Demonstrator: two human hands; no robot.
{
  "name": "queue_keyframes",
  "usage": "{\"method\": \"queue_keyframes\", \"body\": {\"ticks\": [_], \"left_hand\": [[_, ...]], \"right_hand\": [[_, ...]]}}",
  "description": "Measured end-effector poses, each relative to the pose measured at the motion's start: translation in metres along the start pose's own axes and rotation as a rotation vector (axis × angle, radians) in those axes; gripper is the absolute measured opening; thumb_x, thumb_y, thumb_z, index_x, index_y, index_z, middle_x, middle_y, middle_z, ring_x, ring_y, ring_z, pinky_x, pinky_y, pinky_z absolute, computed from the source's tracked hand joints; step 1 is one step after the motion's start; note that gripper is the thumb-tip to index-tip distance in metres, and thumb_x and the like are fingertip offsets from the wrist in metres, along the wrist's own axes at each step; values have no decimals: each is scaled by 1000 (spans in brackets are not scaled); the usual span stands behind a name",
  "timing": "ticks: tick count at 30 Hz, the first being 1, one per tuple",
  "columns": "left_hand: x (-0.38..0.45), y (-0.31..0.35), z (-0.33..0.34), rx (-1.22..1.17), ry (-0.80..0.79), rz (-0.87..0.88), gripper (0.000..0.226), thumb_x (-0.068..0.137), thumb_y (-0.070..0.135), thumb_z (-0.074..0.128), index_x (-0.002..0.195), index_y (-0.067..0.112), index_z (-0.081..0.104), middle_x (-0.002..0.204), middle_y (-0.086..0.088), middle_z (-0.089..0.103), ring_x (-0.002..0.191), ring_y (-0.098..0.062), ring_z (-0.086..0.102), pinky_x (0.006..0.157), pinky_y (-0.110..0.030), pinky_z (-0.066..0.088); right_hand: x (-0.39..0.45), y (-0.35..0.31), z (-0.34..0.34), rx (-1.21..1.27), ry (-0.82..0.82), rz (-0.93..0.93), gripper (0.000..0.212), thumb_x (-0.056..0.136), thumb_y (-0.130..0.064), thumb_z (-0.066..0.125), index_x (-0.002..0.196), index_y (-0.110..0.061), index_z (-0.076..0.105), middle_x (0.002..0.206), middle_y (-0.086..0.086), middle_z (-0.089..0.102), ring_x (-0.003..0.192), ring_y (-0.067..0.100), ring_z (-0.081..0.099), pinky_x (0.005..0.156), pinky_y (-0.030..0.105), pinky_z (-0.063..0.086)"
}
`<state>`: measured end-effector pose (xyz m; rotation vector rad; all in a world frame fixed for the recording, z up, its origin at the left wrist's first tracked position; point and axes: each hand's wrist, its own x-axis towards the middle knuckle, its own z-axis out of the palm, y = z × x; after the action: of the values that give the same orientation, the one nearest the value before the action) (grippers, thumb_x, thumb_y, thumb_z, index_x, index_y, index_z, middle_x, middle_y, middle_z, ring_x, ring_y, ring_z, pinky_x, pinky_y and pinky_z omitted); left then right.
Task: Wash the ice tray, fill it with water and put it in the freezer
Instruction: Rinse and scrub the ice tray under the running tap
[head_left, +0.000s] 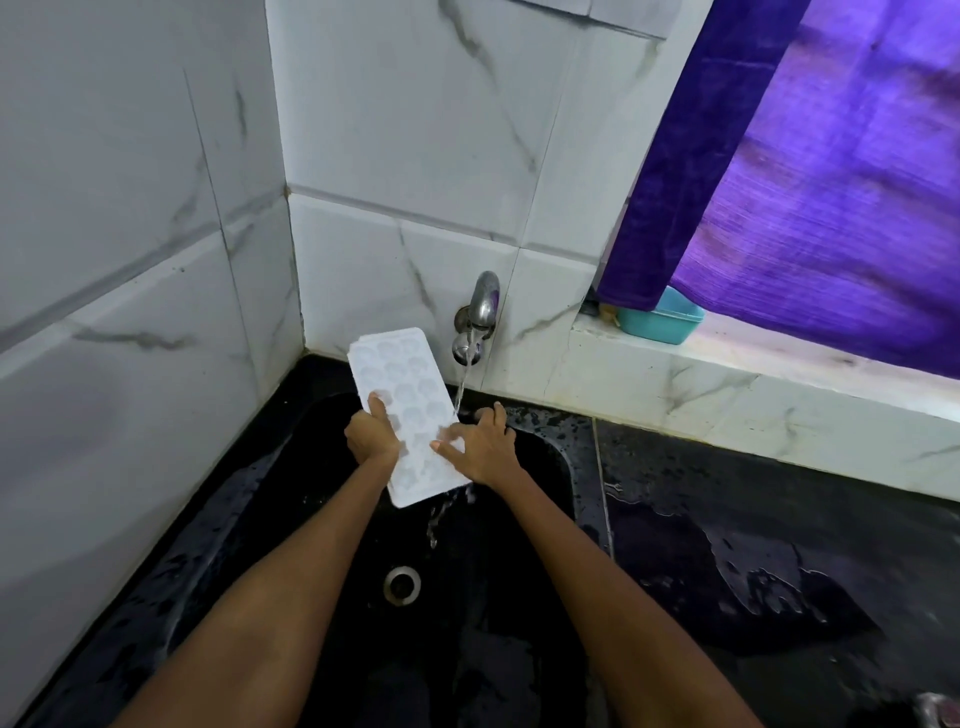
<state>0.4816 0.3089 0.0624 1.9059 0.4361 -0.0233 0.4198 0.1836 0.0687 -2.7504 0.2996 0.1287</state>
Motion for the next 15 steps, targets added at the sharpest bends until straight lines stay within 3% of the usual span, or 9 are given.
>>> {"method": "queue_keyframes", "body": {"ticks": [2, 5, 9, 15], "left_hand": [[-3, -4, 4, -18, -12, -28, 59, 103, 33, 32, 107, -18, 60, 112, -33, 63, 105, -45, 61, 87, -44, 47], [-5, -1, 5, -33, -8, -59, 59, 103, 34, 32, 109, -18, 60, 113, -32, 63, 106, -45, 60, 88, -44, 47], [1, -3, 1, -15, -18, -33, 59, 102, 34, 32, 105, -17, 61, 110, -31, 65, 103, -44, 62, 85, -43, 49], [-5, -13, 1, 32, -86, 18, 60, 102, 36, 32, 101, -15, 63, 106, -28, 67, 99, -41, 64, 83, -40, 50]], "right_hand": [[2, -7, 2, -68, 103, -31, 47, 92, -49, 45, 112, -10, 63, 143, 19, 31, 143, 33, 8, 109, 50, 23], [-2, -11, 13, -72, 129, 5, 49, 92, -50, 42, 121, -12, 54, 147, 18, 27, 143, 34, 6, 108, 51, 23], [-4, -14, 20, -27, 303, -22, 46, 93, -46, 44, 123, -12, 49, 143, 17, 33, 141, 33, 15, 104, 51, 32], [8, -19, 15, -58, 55, 28, 43, 94, -42, 40, 128, -19, 49, 154, 19, 10, 144, 36, -10, 109, 59, 14]]}}
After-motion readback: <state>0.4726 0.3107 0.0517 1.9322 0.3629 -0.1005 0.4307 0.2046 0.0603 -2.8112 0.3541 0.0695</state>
